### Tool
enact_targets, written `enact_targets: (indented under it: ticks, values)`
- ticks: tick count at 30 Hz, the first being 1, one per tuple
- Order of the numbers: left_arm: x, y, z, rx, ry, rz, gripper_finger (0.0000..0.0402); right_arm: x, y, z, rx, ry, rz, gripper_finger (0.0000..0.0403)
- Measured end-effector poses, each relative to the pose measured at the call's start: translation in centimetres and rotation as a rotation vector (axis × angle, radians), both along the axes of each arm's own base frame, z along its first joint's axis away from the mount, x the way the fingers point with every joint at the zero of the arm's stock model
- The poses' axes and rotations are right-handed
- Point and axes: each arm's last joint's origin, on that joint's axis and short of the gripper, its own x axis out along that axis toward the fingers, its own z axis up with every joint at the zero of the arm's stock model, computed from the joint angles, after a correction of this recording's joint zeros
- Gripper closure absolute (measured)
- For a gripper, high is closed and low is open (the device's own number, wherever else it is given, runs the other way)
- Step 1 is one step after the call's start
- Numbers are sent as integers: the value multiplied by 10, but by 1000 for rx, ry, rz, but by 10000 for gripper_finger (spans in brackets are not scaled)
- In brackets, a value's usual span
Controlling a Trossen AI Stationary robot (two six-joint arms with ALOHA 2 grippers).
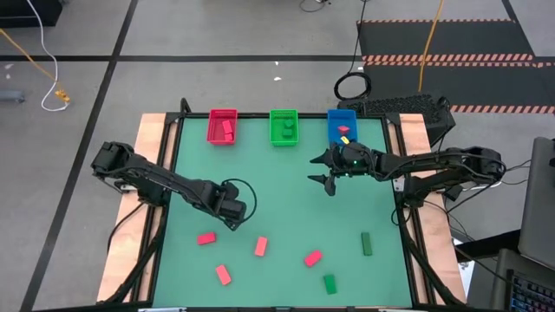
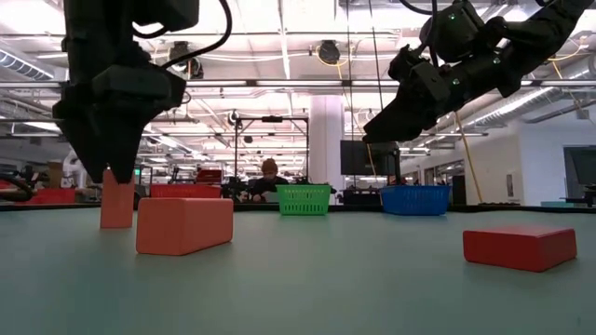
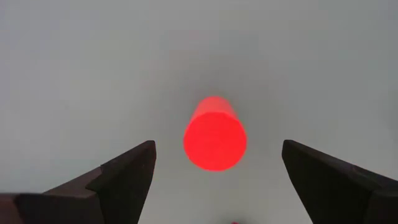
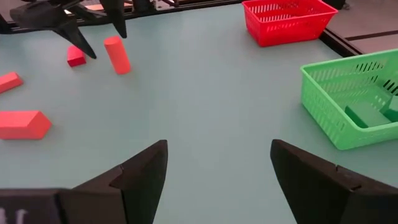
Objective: Sort & place blocks by color
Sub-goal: Put the orange block into the blue basket
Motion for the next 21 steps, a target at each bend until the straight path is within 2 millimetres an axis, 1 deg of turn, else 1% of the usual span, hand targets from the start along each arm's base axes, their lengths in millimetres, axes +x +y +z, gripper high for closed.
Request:
enact_targets:
  ticks: [8,18,21]
  values:
    - [-2,1,-8,6,-8,10,50,0,0,0,0,1,-1,126]
    - [-1,1,-8,7,-32,37,51,0,0,0,0,2,-1,126]
    - [-1,1,-8,17,-35,52,63,0,0,0,0,2,-1,126]
